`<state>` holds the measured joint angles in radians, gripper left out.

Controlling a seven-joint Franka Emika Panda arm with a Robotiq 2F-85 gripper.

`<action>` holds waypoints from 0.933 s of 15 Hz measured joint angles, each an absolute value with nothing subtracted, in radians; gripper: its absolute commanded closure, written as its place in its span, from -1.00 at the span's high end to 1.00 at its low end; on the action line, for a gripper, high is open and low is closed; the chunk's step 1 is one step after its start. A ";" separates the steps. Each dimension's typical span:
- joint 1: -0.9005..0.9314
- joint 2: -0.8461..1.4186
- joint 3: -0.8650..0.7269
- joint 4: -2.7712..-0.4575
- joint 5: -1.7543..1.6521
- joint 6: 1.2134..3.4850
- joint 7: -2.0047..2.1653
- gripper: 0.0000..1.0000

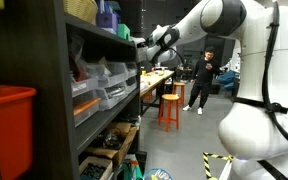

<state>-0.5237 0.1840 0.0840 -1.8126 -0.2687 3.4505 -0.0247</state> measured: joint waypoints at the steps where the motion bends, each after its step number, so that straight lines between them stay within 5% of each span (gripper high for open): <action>1: -0.533 0.194 0.088 -1.822 -0.285 3.450 -0.022 1.00; 14: -0.603 0.253 0.205 -1.807 -0.365 3.453 -0.017 1.00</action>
